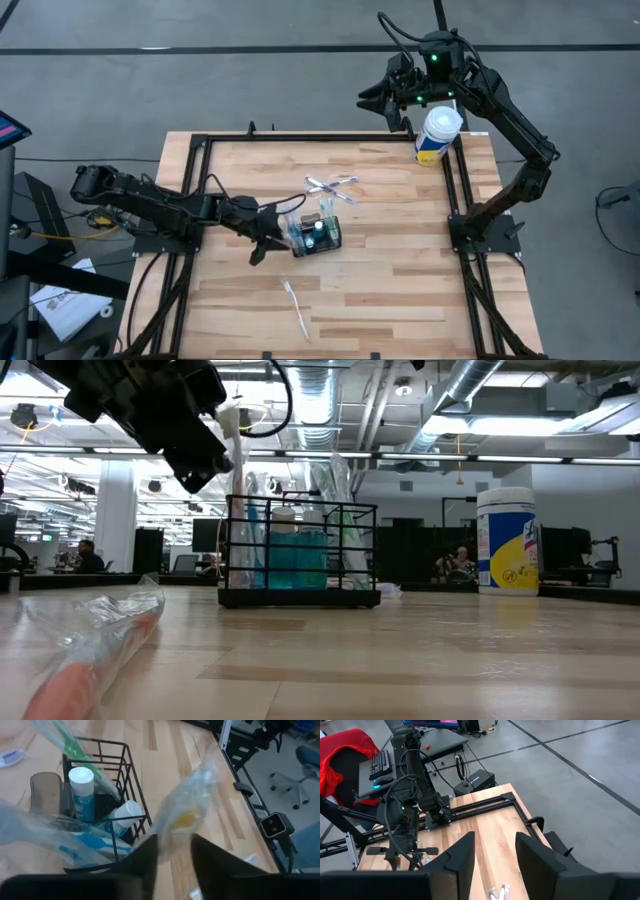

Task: Pick & Place toothbrushing station
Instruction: Put the left orange toothbrush into the mesh organizer, then put the orange toothbrush into the mesh organizer

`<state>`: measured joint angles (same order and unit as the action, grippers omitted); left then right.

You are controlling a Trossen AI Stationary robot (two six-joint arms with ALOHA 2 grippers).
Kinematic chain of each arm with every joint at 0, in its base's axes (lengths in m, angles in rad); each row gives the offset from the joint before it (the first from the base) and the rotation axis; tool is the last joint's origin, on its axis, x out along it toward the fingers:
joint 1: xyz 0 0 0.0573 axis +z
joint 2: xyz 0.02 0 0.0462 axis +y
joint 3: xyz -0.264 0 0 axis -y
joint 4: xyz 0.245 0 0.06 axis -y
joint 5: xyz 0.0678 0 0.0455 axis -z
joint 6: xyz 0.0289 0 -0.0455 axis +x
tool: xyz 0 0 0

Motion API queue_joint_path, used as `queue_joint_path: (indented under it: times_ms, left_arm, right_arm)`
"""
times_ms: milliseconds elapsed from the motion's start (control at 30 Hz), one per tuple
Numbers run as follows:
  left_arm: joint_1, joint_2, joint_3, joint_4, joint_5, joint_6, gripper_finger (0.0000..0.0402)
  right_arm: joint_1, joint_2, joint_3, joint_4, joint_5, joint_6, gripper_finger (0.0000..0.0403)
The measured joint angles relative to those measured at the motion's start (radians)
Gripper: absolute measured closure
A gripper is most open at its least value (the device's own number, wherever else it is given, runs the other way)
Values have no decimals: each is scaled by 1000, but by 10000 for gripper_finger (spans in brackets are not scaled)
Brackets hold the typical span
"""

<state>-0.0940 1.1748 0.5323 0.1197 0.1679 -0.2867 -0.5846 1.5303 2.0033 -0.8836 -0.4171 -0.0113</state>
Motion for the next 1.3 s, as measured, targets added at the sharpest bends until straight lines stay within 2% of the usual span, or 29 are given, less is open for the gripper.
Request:
queue_joint_path:
  times_ms: [200, 333, 600, 867, 967, 1067, 1300]
  left_arm:
    - [0, 0, 0, 10, 1, -40, 177]
    - [2, -14, 2, 21, 15, -40, 133]
    - [34, -65, 2, -25, -38, -110, 130]
    - [40, -196, 2, -344, -120, -302, 132]
    - [41, -254, 3, -440, -126, -428, 133]
    - [34, -273, 3, -509, -124, -646, 133]
    - [-74, -163, 2, -503, -116, -1247, 133]
  right_arm:
    - [0, 0, 0, 1, 0, -15, 246]
    - [0, 0, 0, 1, 0, -18, 227]
    - [0, -2, 0, 2, -3, -26, 204]
    - [-1, -25, 0, 5, -3, -74, 209]
    - [-10, -44, 0, 4, -3, -78, 215]
    - [-28, -71, 0, -17, -2, -79, 220]
    - [-69, -144, 0, -35, 0, -130, 227]
